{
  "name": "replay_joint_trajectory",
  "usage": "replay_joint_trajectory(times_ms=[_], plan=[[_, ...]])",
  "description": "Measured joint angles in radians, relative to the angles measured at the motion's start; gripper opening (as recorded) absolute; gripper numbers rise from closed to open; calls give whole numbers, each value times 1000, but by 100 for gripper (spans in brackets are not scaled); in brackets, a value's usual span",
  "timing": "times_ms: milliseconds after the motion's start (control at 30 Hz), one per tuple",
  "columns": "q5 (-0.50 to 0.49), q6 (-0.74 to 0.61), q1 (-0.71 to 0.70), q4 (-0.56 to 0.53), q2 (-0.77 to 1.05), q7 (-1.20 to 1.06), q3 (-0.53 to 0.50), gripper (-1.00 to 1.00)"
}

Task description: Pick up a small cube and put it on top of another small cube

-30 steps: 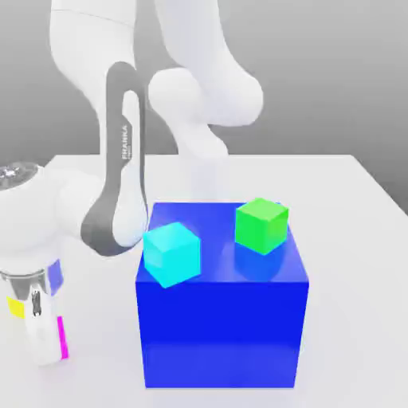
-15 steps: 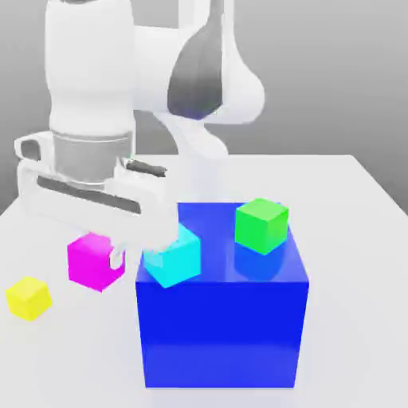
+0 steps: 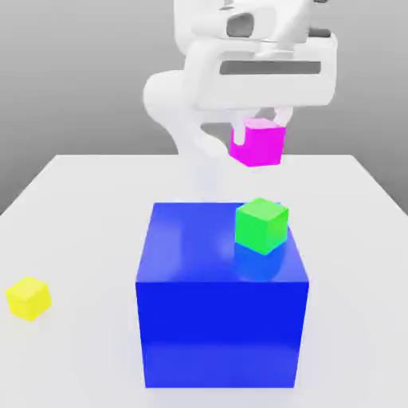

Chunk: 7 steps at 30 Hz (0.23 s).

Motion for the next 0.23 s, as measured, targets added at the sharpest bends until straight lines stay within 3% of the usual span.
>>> replay_joint_trajectory(times_ms=[100,133,233], plan=[[13,115,3,-77,44,-4,5,-100],[15,141,3,-94,54,-5,7,100],[15,141,3,-94,54,-5,7,100]])
